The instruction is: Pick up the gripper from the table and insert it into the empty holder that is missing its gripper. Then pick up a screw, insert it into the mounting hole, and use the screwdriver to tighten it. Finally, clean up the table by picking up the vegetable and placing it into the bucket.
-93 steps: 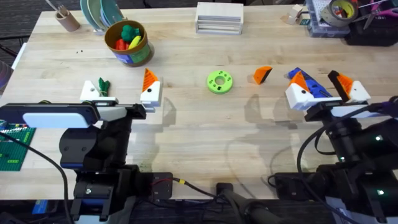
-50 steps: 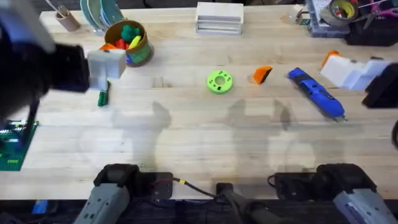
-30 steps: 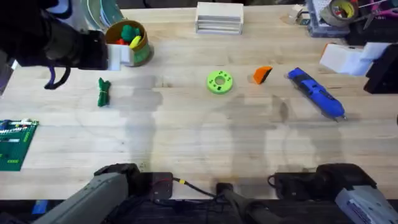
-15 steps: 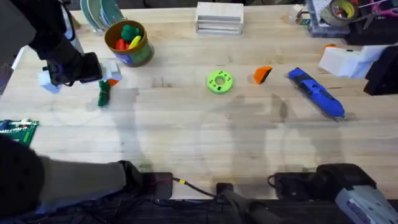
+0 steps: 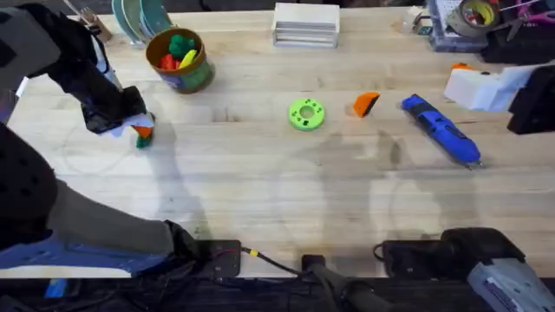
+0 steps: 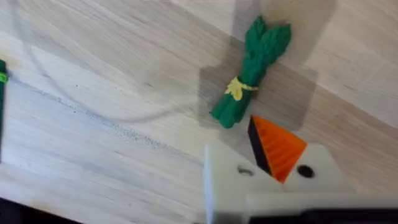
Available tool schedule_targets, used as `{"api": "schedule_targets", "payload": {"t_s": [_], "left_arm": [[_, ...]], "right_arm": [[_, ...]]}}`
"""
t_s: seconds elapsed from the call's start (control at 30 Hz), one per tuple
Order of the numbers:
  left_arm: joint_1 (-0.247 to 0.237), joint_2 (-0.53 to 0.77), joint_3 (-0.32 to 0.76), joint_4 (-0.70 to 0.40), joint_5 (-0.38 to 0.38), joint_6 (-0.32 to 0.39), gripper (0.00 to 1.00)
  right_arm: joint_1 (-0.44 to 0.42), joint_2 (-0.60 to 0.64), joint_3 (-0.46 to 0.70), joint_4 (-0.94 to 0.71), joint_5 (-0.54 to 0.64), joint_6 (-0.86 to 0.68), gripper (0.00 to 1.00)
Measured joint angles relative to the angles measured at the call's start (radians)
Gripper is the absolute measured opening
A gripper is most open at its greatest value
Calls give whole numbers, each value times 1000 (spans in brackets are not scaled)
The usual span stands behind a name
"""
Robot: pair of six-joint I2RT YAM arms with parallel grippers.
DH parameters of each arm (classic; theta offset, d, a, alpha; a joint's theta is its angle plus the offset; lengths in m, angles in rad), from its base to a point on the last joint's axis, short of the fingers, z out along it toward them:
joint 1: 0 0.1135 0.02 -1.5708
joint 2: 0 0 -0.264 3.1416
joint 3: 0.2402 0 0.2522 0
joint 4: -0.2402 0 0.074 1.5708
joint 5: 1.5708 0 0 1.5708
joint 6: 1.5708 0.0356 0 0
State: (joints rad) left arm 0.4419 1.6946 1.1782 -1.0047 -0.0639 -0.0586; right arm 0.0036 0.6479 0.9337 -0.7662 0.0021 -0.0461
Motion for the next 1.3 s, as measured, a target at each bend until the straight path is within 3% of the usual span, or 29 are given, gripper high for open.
{"api": "schedule_targets", "payload": {"t_s": [0.2,0.43,0.47,0.5,0.67,0.7,0.77,0.8,0.97,1.0,1.03,1.07,1.23,1.27,1.3], "left_arm": [[-21,-98,0,-1,104,36,18],[-142,-384,0,-29,225,127,21],[-165,-429,0,-36,233,144,63],[-187,-468,0,-41,240,157,144],[-296,-657,0,-75,260,209,901],[-312,-689,0,-84,262,211,968],[-336,-744,0,-97,263,220,991],[-344,-767,0,-103,265,220,908],[-361,-848,0,-107,282,228,148],[-361,-863,0,-107,291,234,37],[-361,-873,0,-107,305,234,17],[-361,-883,0,-105,315,239,83],[-361,-903,0,-76,380,238,874],[-361,-901,0,-64,400,236,962],[-361,-901,0,-52,417,236,983]], "right_arm": [[0,0,0,0,0,-3,985],[0,0,0,0,0,-4,985],[0,0,0,0,0,-4,985],[0,0,0,0,0,-4,985],[0,0,0,0,0,-4,984],[0,0,0,0,0,-4,985],[0,0,0,0,0,-4,985],[0,0,0,0,0,-4,985],[0,0,0,0,0,-4,985],[0,0,0,0,0,-4,985],[0,0,0,0,0,-4,985],[0,0,0,0,0,-4,985],[0,0,0,0,0,-4,985],[0,0,0,0,0,-4,985],[0,0,0,0,0,-4,985]]}}
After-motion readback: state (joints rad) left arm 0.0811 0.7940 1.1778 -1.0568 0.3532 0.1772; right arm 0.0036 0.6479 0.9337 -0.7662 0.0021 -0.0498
